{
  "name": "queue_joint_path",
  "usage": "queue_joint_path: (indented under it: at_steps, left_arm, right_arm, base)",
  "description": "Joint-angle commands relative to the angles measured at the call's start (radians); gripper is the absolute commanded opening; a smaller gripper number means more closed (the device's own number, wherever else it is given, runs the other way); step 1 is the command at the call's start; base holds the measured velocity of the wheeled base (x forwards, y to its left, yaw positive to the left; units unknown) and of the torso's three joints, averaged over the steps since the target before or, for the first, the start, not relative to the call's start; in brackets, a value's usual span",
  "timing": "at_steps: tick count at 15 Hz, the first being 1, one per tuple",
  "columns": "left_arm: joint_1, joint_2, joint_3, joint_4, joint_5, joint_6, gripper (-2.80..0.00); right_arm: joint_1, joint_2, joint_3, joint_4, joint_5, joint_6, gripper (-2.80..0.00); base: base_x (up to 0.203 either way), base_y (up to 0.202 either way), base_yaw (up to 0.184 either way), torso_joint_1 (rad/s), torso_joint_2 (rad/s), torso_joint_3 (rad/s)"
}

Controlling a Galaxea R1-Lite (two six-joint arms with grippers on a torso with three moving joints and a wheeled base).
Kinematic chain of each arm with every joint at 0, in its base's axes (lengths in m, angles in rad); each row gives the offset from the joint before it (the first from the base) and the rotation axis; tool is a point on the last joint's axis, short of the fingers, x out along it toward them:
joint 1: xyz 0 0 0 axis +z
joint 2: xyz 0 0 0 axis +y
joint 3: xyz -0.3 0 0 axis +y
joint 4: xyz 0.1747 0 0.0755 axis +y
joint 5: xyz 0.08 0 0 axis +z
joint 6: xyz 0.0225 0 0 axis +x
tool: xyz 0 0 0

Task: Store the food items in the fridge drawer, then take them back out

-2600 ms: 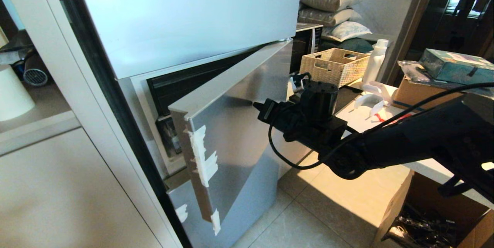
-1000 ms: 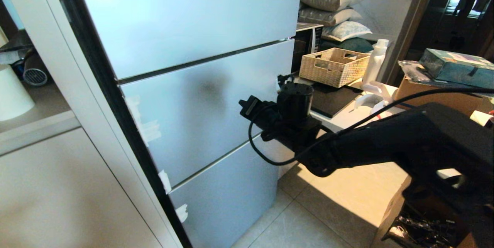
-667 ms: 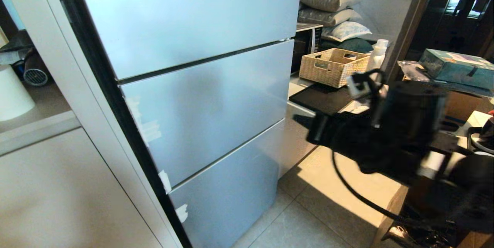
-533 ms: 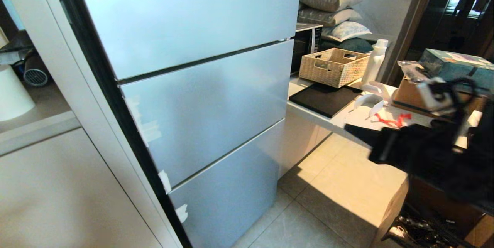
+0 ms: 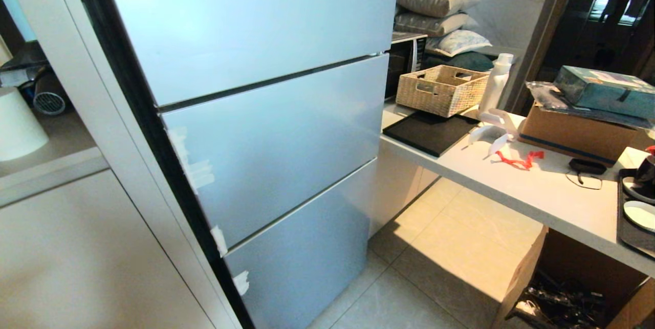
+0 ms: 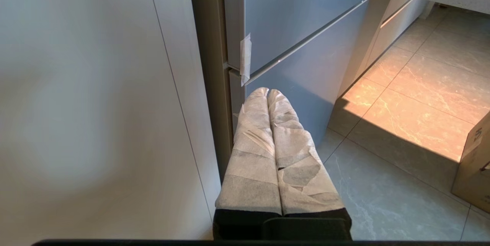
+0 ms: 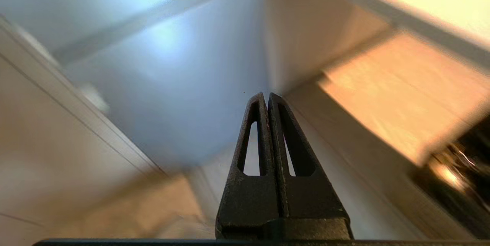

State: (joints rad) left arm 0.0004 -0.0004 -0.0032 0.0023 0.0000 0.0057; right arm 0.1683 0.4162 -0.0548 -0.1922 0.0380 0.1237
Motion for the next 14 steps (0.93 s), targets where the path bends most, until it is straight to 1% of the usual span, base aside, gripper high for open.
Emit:
queue_joint_path:
  at_steps: [1, 3, 5, 7, 8, 12, 14]
  left_arm:
    - [0.001, 0.002, 0.000, 0.000, 0.000, 0.000, -2.80]
    - [0.001, 0.000, 0.000, -0.001, -0.001, 0.000, -2.80]
    - [0.001, 0.000, 0.000, 0.000, -0.001, 0.000, -2.80]
    - [0.001, 0.000, 0.000, -0.001, 0.000, 0.000, -2.80]
    - [0.001, 0.000, 0.000, 0.000, 0.000, 0.000, -2.80]
    - [0.001, 0.000, 0.000, 0.001, 0.000, 0.000, -2.80]
    - [0.001, 0.000, 0.000, -0.001, 0.000, 0.000, -2.80]
  right_arm:
    - [-0.031, -0.142, 0.053, 0.148, -0.081, -0.034, -2.80]
    - [0.029, -0.142, 0.052, 0.187, -0.078, -0.114, -2.80]
    - [0.054, -0.142, 0.052, 0.189, -0.075, -0.087, -2.80]
    - [0.085, -0.137, 0.050, 0.194, -0.075, -0.088, -2.80]
    - [0.062, -0.139, 0.051, 0.193, -0.075, -0.088, -2.80]
    - [-0.115, -0.153, 0.054, 0.187, -0.076, -0.094, -2.80]
    - [-0.173, -0.186, 0.055, 0.190, -0.064, -0.160, -2.80]
  base:
    - [0.000, 0.000, 0.000, 0.000, 0.00, 0.000]
    - [0.000, 0.000, 0.000, 0.000, 0.00, 0.000]
    - [0.000, 0.000, 0.000, 0.000, 0.00, 0.000]
    - [0.000, 0.000, 0.000, 0.000, 0.00, 0.000]
    - [0.000, 0.000, 0.000, 0.000, 0.00, 0.000]
    - [0.000, 0.000, 0.000, 0.000, 0.00, 0.000]
    - [0.000, 0.000, 0.000, 0.000, 0.00, 0.000]
